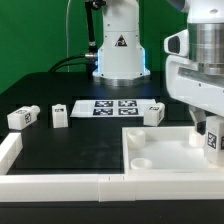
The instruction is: Assemble one leg
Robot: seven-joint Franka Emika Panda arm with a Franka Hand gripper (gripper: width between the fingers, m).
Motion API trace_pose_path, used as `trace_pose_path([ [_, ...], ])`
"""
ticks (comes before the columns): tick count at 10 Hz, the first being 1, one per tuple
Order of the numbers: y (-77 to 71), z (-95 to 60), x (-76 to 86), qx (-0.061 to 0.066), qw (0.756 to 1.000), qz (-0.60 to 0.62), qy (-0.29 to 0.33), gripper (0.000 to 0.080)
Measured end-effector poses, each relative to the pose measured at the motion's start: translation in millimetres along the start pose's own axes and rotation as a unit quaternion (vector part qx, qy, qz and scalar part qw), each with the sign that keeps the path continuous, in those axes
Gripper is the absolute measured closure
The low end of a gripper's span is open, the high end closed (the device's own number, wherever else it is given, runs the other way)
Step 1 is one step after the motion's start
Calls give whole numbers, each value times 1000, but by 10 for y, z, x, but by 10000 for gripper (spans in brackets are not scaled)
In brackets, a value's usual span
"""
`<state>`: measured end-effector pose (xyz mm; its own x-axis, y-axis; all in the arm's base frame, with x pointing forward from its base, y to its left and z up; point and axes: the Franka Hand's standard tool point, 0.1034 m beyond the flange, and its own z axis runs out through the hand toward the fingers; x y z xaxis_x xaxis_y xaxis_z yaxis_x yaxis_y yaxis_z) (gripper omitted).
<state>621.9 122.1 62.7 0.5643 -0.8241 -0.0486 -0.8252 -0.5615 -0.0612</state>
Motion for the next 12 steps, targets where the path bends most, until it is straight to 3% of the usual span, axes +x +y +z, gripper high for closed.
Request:
trace_pose_path([
  [3, -21, 8, -39, 4, 981, -195, 2, 156],
  [5, -10, 22, -41, 2, 947, -322, 3, 151],
  [10, 29, 9, 65, -13, 806, -591, 11, 151],
  [11, 28, 10, 62, -12, 817, -577, 11, 151],
  [12, 29, 10, 64, -12, 816, -577, 11, 265],
])
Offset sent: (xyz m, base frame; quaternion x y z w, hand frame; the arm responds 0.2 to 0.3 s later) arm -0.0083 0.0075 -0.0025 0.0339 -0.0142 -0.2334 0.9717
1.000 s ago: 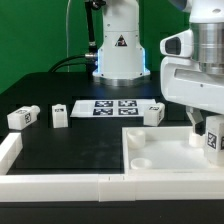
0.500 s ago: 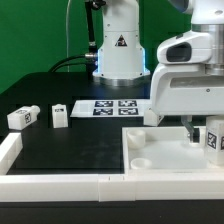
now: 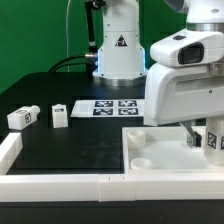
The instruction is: Assemble one leg
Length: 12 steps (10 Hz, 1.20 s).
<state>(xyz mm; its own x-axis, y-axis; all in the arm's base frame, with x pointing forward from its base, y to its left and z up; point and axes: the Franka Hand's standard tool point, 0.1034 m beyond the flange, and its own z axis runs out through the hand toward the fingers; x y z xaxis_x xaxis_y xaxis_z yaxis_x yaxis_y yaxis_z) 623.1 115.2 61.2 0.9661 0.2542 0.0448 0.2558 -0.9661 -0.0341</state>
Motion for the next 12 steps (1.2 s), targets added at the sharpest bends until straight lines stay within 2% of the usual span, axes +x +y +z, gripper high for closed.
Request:
trace_pose_path([
  [1, 0, 0, 0, 0, 1000, 0, 0, 397],
  [2, -2, 0, 0, 0, 1000, 19, 0, 397],
  [3, 4, 4, -3, 0, 1000, 23, 0, 529],
  [4, 14, 9, -7, 0, 999, 52, -1, 529],
  [6, 10, -11, 12, 5, 975, 222, -4, 529],
  [8, -15, -10, 11, 4, 941, 338, -10, 529],
  [9, -53, 5, 4, 3, 914, 406, -10, 529],
  [10, -65, 19, 2, -2, 876, 482, -6, 528],
  [11, -68, 33, 0, -5, 855, 518, -5, 528],
  [12, -67, 37, 3, -5, 818, 575, -4, 528],
])
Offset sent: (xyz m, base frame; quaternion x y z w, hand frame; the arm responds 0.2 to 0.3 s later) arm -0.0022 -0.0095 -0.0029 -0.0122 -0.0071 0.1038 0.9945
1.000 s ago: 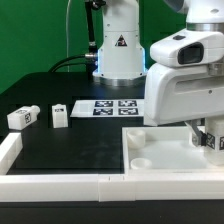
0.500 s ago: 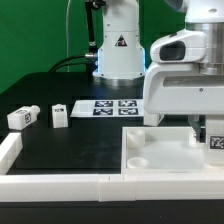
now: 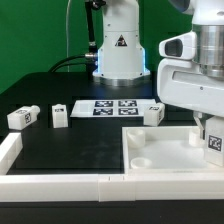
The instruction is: Assemble one leg
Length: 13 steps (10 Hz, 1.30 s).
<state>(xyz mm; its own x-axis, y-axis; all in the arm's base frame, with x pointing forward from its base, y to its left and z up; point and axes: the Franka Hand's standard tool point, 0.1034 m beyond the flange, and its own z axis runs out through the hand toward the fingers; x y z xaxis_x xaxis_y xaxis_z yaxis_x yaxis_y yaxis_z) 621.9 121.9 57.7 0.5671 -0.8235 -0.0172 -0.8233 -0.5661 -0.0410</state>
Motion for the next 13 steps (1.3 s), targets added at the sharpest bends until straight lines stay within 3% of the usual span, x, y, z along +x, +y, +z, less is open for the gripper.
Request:
trace_pose_path([
  [3, -1, 2, 1, 1, 998, 70, 0, 528],
  [4, -1, 2, 0, 1, 998, 56, 0, 414],
  [5, -3, 2, -3, 1, 998, 55, -1, 241],
  [6, -9, -4, 6, 4, 1000, 26, 1, 241],
  [7, 1, -3, 31, 4, 997, -77, 3, 169],
  [10, -1, 14, -15, 2, 963, -270, 2, 151],
  [13, 8, 12, -34, -10, 894, -447, 0, 150],
])
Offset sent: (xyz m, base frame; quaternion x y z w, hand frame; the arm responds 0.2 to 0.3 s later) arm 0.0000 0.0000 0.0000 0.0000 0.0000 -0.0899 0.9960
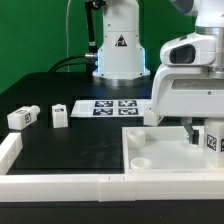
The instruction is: Assemble one leg
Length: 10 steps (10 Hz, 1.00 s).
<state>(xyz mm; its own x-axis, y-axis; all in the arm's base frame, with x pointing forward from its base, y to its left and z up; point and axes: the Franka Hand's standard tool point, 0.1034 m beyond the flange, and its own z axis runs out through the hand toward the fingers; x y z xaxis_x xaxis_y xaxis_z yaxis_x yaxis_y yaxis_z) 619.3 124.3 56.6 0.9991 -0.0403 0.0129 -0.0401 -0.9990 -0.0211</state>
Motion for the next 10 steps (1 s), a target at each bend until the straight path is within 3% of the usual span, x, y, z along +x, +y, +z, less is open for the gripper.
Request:
trace_pose_path([
  [3, 70, -2, 12, -12, 987, -163, -2, 150],
  [5, 77, 0, 12, -13, 985, -175, -2, 150],
  [8, 80, 2, 11, -13, 985, -174, -2, 538],
  [10, 81, 3, 11, -13, 986, -164, -2, 534],
])
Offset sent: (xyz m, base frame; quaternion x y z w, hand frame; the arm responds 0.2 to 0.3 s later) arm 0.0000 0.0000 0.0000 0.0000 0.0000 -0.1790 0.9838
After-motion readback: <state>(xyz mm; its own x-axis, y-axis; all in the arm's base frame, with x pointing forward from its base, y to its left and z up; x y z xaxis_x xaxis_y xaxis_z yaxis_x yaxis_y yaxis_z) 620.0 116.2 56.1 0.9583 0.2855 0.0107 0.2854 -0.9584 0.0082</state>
